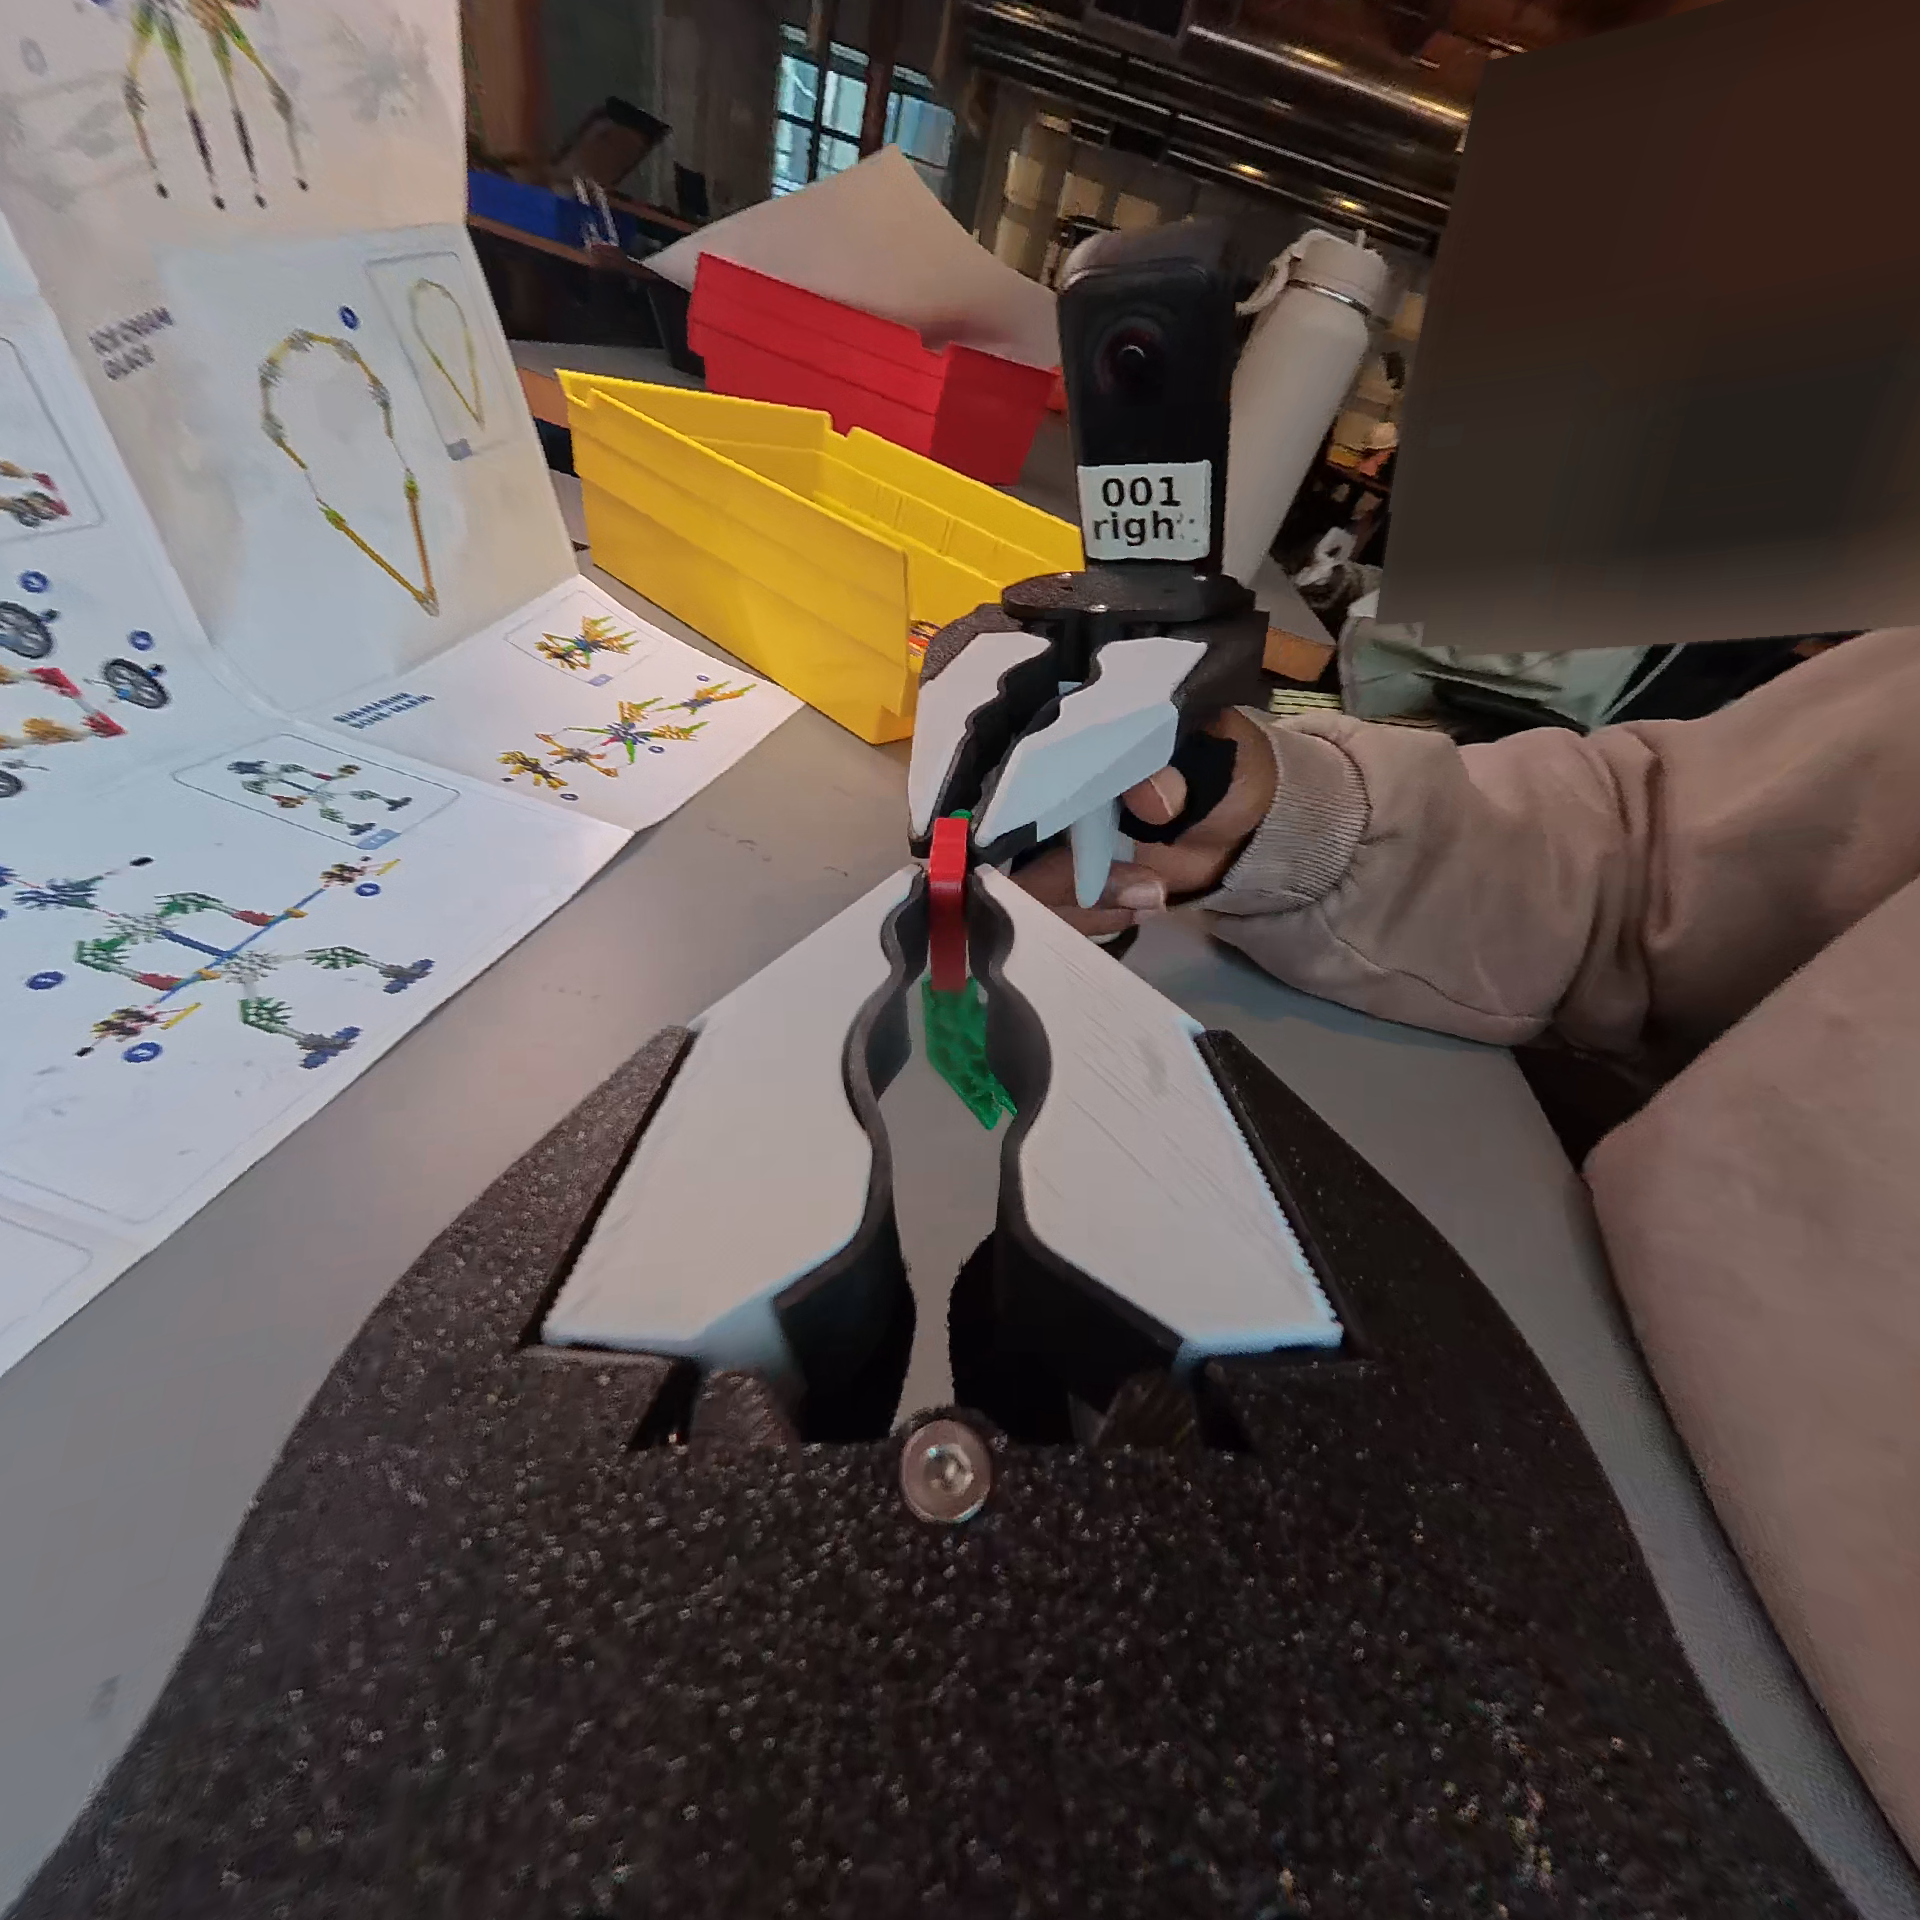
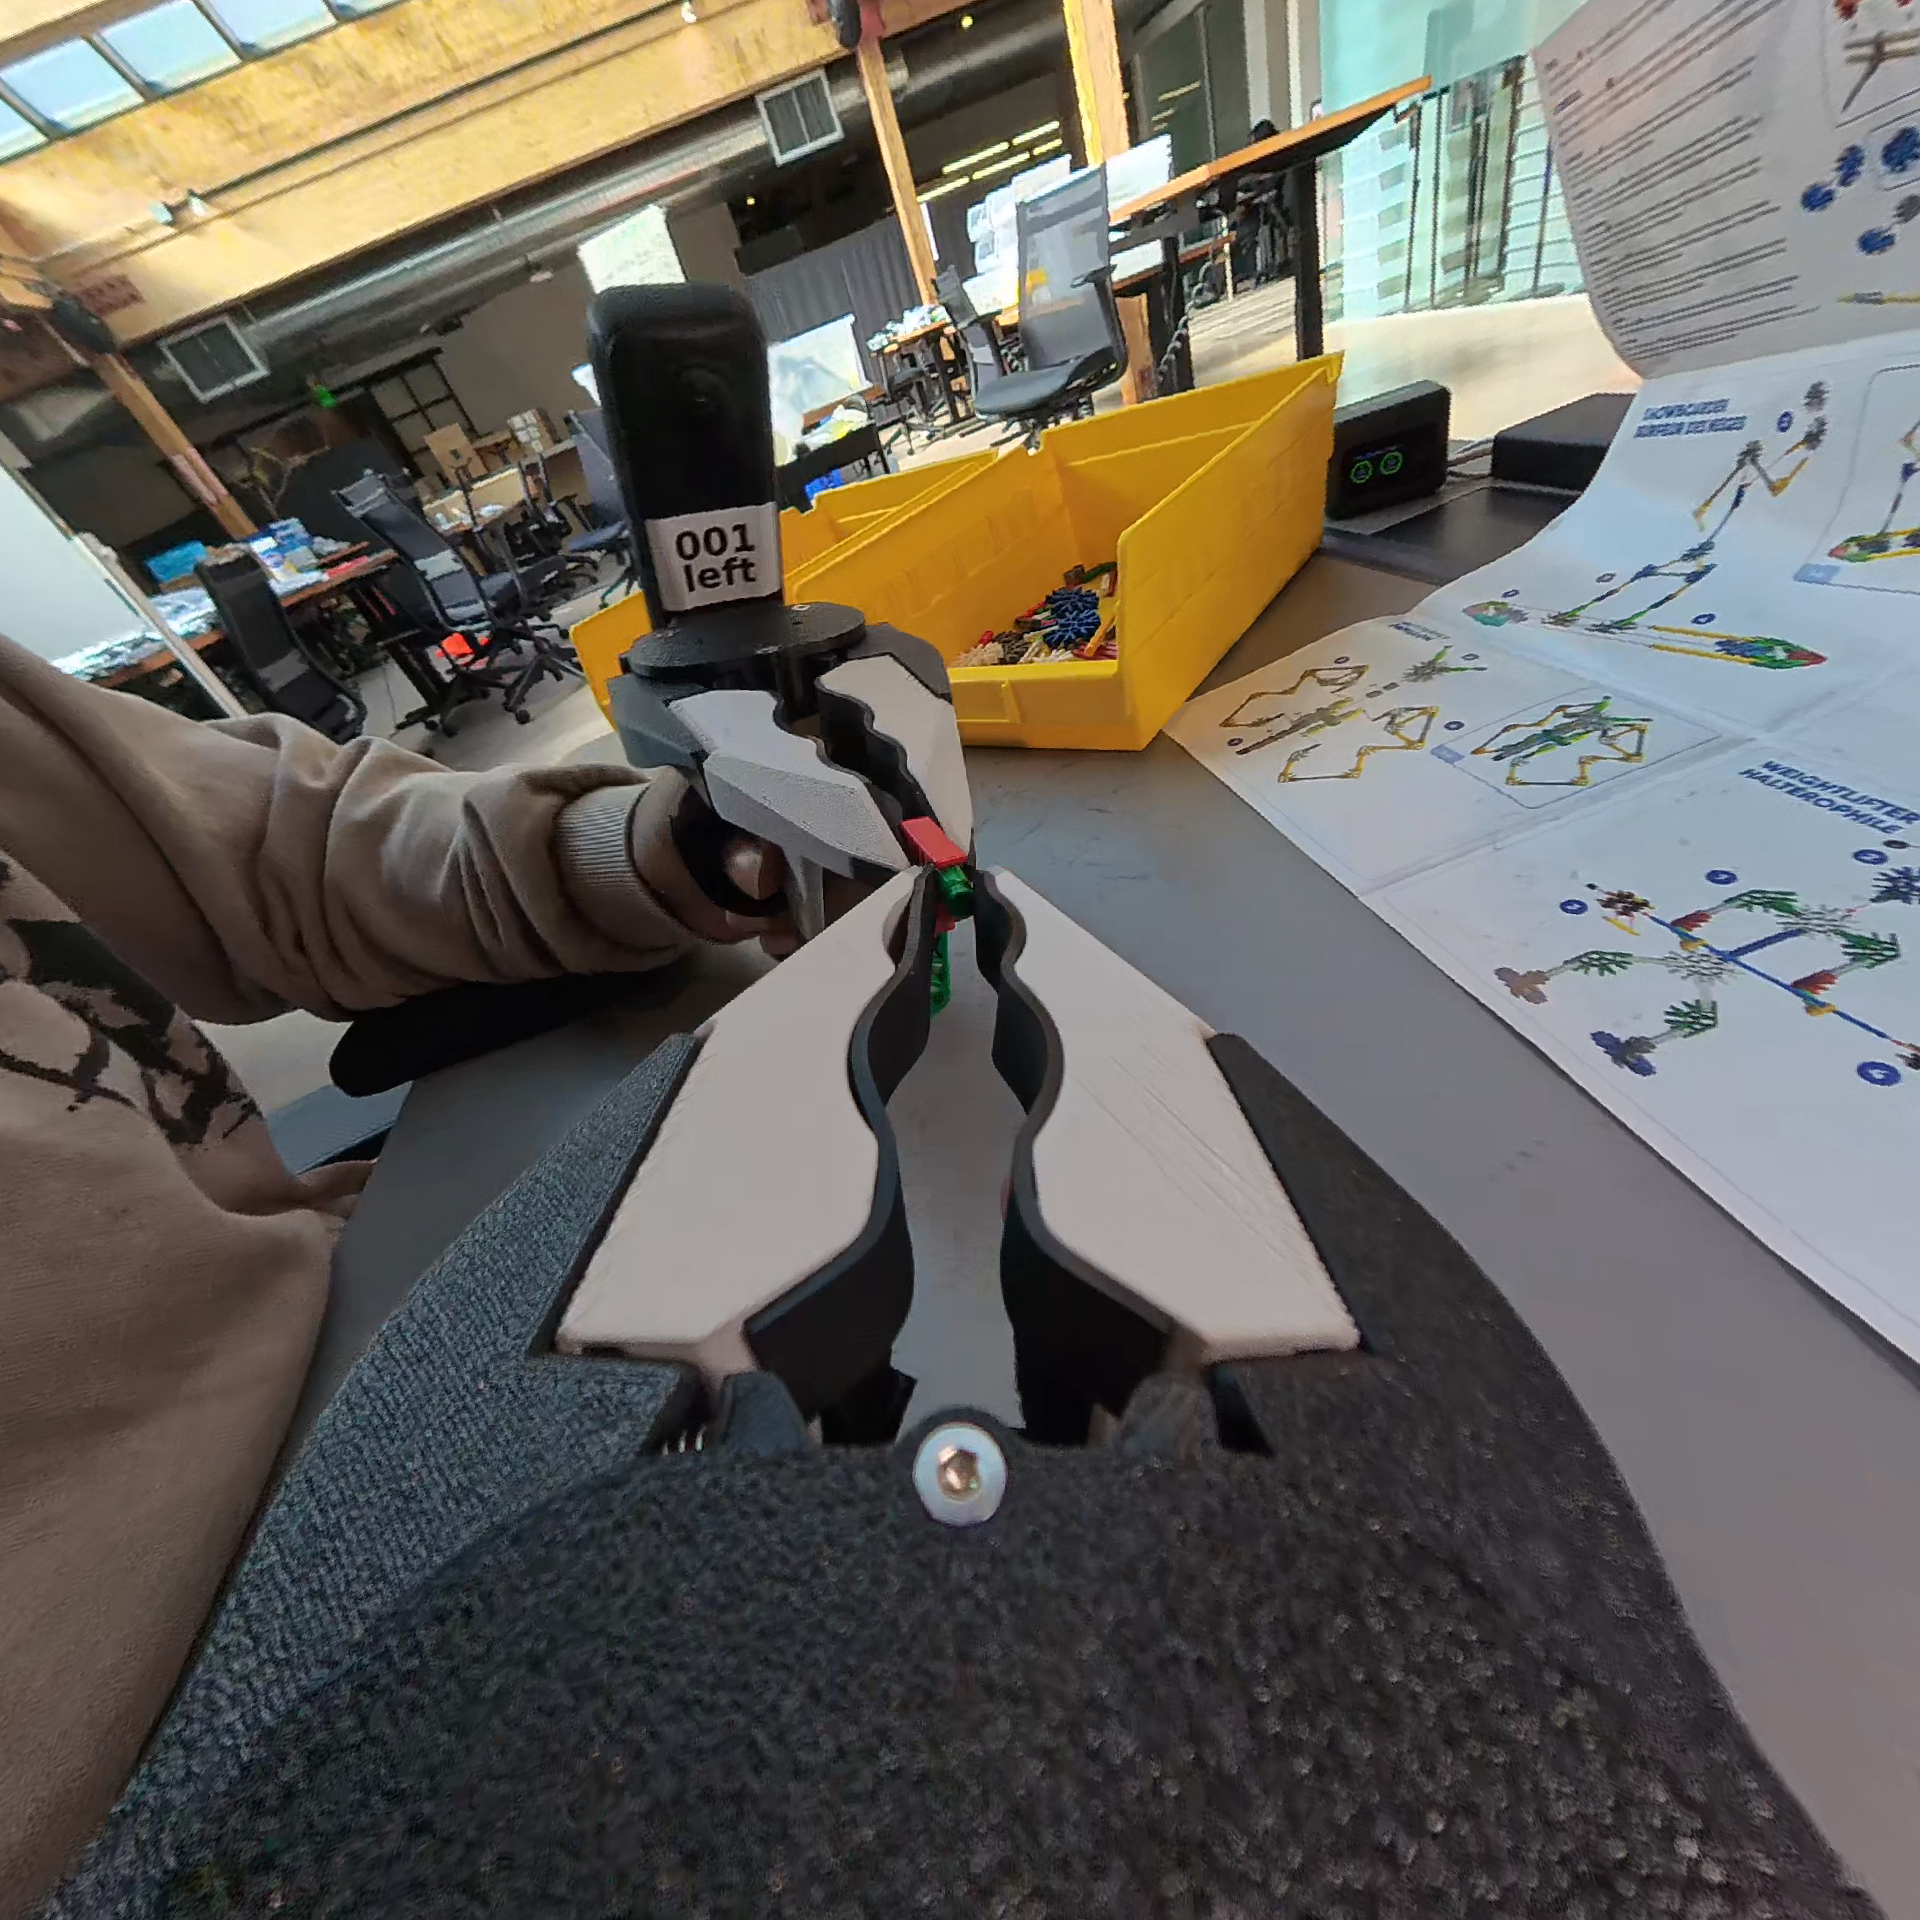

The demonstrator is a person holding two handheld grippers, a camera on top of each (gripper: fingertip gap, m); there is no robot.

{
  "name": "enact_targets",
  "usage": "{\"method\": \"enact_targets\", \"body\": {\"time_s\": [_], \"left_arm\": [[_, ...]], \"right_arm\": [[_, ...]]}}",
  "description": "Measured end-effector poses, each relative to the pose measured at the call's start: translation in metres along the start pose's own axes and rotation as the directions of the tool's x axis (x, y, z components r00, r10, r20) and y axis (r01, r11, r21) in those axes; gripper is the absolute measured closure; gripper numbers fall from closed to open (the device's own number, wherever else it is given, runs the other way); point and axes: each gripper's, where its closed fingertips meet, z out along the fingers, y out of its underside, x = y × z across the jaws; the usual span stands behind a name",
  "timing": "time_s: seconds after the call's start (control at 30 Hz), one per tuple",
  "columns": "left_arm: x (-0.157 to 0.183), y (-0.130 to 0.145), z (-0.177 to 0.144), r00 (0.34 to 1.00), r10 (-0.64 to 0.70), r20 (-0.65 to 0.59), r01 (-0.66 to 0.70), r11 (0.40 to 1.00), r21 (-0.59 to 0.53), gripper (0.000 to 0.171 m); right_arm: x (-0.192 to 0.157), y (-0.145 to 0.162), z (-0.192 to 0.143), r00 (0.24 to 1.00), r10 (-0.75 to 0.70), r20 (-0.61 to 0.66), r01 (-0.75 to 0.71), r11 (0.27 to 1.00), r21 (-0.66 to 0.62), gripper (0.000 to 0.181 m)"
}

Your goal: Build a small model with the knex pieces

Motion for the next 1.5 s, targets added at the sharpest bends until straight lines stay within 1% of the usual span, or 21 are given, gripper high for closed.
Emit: {"method": "enact_targets", "body": {"time_s": [0.1, 0.2, 0.3, 0.4, 0.43, 0.53, 0.6, 0.73, 0.8, 0.87, 0.97, 1.0, 1.03, 1.1, 1.13, 1.2, 1.23, 1.3, 1.37, 1.43, 1.5], "left_arm": [[-0.011, -0.003, 0.003, 0.984, 0.075, 0.163, -0.077, 0.997, 0.002, 0.167], [-0.018, -0.009, 0.003, 0.953, 0.131, 0.274, -0.135, 0.991, -0.004, 0.166], [-0.024, -0.014, 0.0, 0.925, 0.171, 0.34, -0.177, 0.984, -0.014, 0.166], [-0.029, -0.018, -0.001, 0.894, 0.195, 0.404, -0.203, 0.979, -0.024, 0.168], [-0.03, -0.019, -0.002, 0.891, 0.192, 0.412, -0.201, 0.979, -0.022, 0.168], [-0.034, -0.022, -0.003, 0.887, 0.168, 0.43, -0.183, 0.983, -0.006, 0.168], [-0.036, -0.02, -0.002, 0.883, 0.17, 0.437, -0.182, 0.983, -0.017, 0.168], [-0.036, -0.014, -0.001, 0.91, 0.109, 0.399, -0.12, 0.993, 0.004, 0.167], [-0.036, -0.012, -0.002, 0.928, 0.056, 0.369, -0.068, 0.998, 0.019, 0.167], [-0.043, -0.009, -0.008, 0.927, -0.006, 0.374, -0.009, 0.999, 0.041, 0.168], [-0.053, -0.011, -0.02, 0.932, -0.117, 0.342, 0.091, 0.992, 0.09, 0.168], [-0.052, -0.007, -0.019, 0.941, -0.127, 0.315, 0.115, 0.992, 0.059, 0.168], [-0.049, 0.004, -0.014, 0.953, -0.143, 0.268, 0.151, 0.989, -0.008, 0.168], [-0.034, 0.03, -0.003, 0.968, -0.2, 0.151, 0.223, 0.963, -0.153, 0.168], [-0.028, 0.041, 0.0, 0.97, -0.211, 0.116, 0.232, 0.949, -0.213, 0.168], [-0.023, 0.057, 0.004, 0.981, -0.163, 0.103, 0.187, 0.934, -0.306, 0.167], [-0.021, 0.057, 0.005, 0.987, -0.123, 0.1, 0.149, 0.938, -0.314, 0.166], [-0.012, 0.049, 0.005, 0.993, -0.106, 0.044, 0.114, 0.951, -0.288, 0.157], [-0.01, 0.036, 0.002, 0.99, -0.143, 0.005, 0.14, 0.965, -0.223, 0.151], [-0.006, 0.02, -0.005, 0.97, -0.232, -0.075, 0.22, 0.965, -0.141, 0.15], [0.0, 0.004, -0.012, 0.921, -0.343, -0.187, 0.336, 0.94, -0.068, 0.15]], "right_arm": [[0.01, -0.005, 0.002, 0.995, -0.047, -0.092, 0.049, 0.999, 0.019, 0.176], [0.015, -0.013, 0.004, 0.97, -0.134, -0.204, 0.141, 0.99, 0.02, 0.175], [0.017, -0.019, 0.007, 0.902, -0.271, -0.336, 0.281, 0.96, -0.021, 0.176], [0.02, -0.024, 0.009, 0.78, -0.417, -0.467, 0.42, 0.901, -0.103, 0.179], [0.021, -0.027, 0.009, 0.753, -0.43, -0.498, 0.434, 0.893, -0.114, 0.179], [0.023, -0.029, 0.01, 0.727, -0.432, -0.534, 0.436, 0.891, -0.128, 0.178], [0.026, -0.026, 0.01, 0.741, -0.405, -0.536, 0.411, 0.904, -0.116, 0.177], [0.027, -0.02, 0.009, 0.783, -0.383, -0.49, 0.384, 0.918, -0.104, 0.177], [0.028, -0.017, 0.008, 0.84, -0.314, -0.442, 0.318, 0.946, -0.066, 0.177], [0.034, -0.017, 0.001, 0.878, -0.222, -0.425, 0.235, 0.972, -0.021, 0.177], [0.044, -0.02, -0.014, 0.862, -0.23, -0.452, 0.243, 0.97, -0.029, 0.177], [0.041, -0.022, -0.014, 0.878, -0.221, -0.424, 0.238, 0.971, -0.015, 0.177], [0.032, -0.022, -0.01, 0.909, -0.212, -0.36, 0.229, 0.973, 0.006, 0.177], [0.01, -0.018, -0.002, 0.963, -0.199, -0.183, 0.209, 0.977, 0.035, 0.177], [0.001, -0.013, 0.002, 0.974, -0.199, -0.109, 0.203, 0.979, 0.03, 0.177], [-0.007, -0.002, 0.005, 0.979, -0.201, -0.045, 0.201, 0.98, -0.005, 0.177], [-0.007, 0.002, 0.006, 0.977, -0.208, -0.04, 0.207, 0.978, -0.023, 0.177], [-0.009, 0.004, 0.006, 0.973, -0.227, -0.033, 0.225, 0.974, -0.036, 0.177], [-0.01, 0.002, 0.004, 0.972, -0.233, -0.032, 0.232, 0.972, -0.025, 0.177], [-0.01, 0.0, 0.002, 0.971, -0.238, -0.034, 0.237, 0.971, -0.01, 0.177], [-0.01, 0.0, 0.002, 0.968, -0.249, -0.041, 0.249, 0.968, -0.009, 0.177]]}}
